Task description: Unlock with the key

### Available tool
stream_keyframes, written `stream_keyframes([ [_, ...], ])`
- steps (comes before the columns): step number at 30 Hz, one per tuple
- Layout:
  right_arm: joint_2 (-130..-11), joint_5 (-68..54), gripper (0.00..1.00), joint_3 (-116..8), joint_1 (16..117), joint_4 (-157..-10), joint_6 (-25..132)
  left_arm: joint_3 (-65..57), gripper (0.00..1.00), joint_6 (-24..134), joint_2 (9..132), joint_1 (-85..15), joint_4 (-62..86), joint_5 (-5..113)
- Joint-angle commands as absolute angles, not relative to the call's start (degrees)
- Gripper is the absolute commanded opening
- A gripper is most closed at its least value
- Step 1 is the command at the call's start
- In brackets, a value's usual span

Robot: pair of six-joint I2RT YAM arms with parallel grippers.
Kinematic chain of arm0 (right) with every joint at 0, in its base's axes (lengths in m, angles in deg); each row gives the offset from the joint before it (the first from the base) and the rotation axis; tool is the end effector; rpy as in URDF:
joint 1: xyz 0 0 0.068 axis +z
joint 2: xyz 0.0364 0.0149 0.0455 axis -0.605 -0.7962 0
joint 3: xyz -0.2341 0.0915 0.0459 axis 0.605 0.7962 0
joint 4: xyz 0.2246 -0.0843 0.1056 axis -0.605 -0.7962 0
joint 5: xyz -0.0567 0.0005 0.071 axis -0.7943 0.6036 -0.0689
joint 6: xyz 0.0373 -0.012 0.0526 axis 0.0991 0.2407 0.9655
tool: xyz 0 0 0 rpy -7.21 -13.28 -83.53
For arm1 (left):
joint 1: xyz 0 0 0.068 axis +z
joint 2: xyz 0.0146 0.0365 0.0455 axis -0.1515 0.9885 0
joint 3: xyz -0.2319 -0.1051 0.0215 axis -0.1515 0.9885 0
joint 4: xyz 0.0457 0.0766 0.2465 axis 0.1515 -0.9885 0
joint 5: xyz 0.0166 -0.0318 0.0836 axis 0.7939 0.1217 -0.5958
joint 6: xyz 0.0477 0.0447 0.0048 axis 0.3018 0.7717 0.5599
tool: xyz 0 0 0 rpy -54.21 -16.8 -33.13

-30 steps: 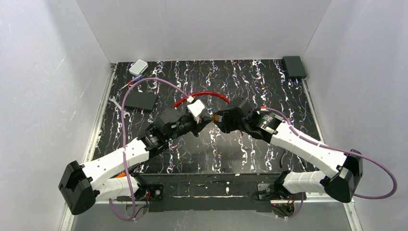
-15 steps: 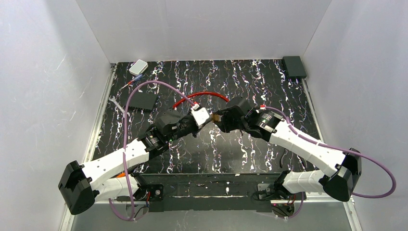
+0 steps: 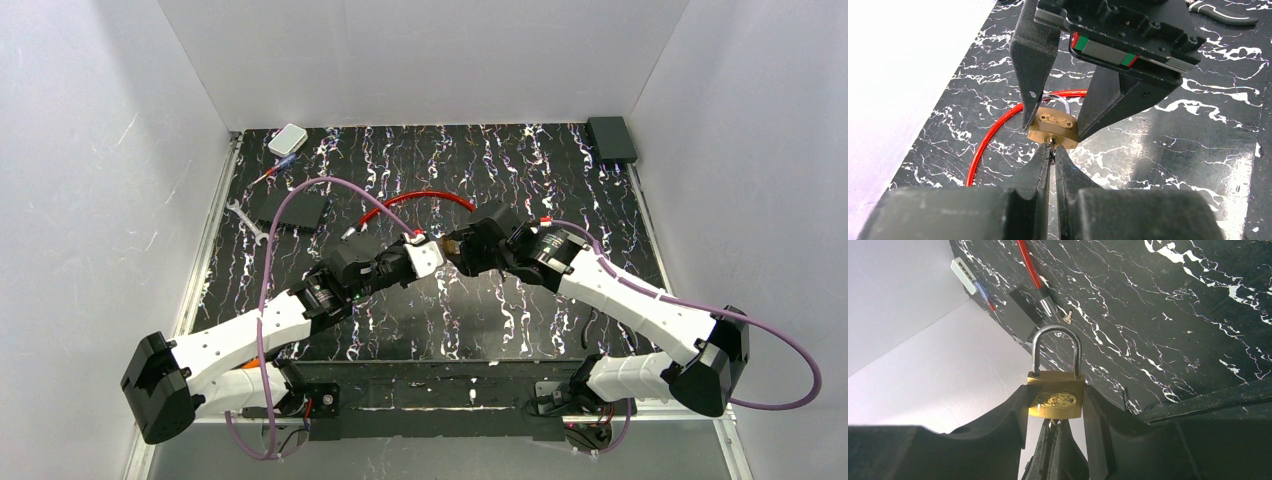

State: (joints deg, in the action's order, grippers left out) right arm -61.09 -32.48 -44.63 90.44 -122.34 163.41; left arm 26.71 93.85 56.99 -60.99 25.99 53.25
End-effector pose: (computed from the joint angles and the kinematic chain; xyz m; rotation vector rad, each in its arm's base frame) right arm 0.1809 0.2154 0.2966 1.5041 2.1065 1.0343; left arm 0.1663 -0.2260 0.2921 1.1409 1.2097 -0.4363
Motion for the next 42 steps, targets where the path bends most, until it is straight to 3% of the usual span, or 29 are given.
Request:
stream_keyframes([
  [1,-60.61,-31.36,0.01,-47.65,91.04,-122.91,162.7,26.7,0.03,95.18,56.58,-61.23,27.81,49.55],
  [3,-60.23,-32.64,0.01,-47.58,91.02,-123.76,162.57,27.18,0.17,94.45,56.04,-61.19,27.85,48.87],
  [8,-59.25,-35.49,0.01,-46.86,91.02,-124.96,162.43,29.37,0.66,92.23,52.62,-61.2,27.35,47.96],
  [12,-58.36,-36.99,0.01,-45.47,91.02,-125.6,162.39,30.37,0.8,89.02,48.83,-61.25,25.86,45.7],
  [20,-57.79,-39.83,0.01,-44.91,91.02,-124.98,159.38,26.79,0.82,64.58,48.49,-60.81,19.2,37.94],
  [26,-57.79,-40.34,0.01,-45.51,91.02,-125.4,158.23,25.94,0.8,49.54,50.81,-60.67,21.72,39.26],
  [42,-58.3,-38.17,0.01,-45.9,91.02,-124.04,158.17,27.09,0.68,34.44,57.93,-60.22,32.82,38.65],
])
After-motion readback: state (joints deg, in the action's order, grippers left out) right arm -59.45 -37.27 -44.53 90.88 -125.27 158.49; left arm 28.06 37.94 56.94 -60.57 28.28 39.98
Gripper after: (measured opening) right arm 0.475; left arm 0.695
